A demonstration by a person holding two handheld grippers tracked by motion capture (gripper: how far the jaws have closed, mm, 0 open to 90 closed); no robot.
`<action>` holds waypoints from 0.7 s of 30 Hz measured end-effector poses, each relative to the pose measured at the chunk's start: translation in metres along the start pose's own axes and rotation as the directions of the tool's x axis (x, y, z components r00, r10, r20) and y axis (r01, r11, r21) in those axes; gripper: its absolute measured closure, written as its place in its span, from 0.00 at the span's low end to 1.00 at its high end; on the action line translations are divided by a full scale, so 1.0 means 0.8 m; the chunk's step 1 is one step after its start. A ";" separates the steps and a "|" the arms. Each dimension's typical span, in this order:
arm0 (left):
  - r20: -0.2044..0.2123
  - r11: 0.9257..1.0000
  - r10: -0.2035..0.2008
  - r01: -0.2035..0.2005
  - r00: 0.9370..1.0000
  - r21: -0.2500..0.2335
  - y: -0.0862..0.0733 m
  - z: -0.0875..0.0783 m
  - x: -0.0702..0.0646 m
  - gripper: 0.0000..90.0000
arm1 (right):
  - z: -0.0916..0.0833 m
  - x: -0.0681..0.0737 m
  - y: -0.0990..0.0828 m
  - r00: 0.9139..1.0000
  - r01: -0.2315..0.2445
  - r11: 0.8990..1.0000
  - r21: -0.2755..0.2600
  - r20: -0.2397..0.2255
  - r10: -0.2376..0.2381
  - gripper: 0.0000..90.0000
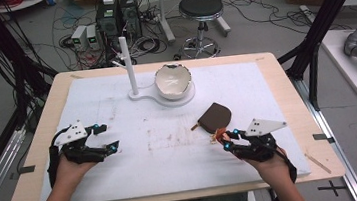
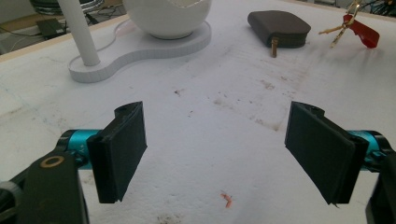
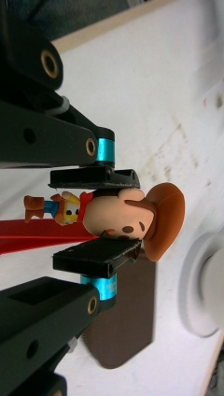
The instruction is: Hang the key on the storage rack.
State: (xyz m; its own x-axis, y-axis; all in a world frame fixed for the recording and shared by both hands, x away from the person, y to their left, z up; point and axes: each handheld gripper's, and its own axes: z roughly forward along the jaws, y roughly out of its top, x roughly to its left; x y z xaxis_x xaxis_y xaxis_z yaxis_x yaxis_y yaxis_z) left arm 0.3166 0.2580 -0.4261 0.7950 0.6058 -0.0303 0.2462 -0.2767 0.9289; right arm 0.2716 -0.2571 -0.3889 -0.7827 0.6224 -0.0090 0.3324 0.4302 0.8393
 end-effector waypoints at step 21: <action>-0.001 1.000 -0.009 0.009 1.000 -0.003 0.000 -0.002 0.002 0.23 | 0.009 -0.024 0.107 0.970 0.113 0.990 -0.081 -0.205 -0.128 0.74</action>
State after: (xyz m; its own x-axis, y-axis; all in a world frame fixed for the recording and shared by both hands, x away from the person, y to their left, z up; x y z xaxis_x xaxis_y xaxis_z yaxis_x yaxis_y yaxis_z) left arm 0.3168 0.2600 -0.4255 0.7921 0.6092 -0.0381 0.2515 -0.2688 0.9298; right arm 0.3187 -0.2275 -0.3205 -0.9098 0.4151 -0.0047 0.1980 0.4440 0.8739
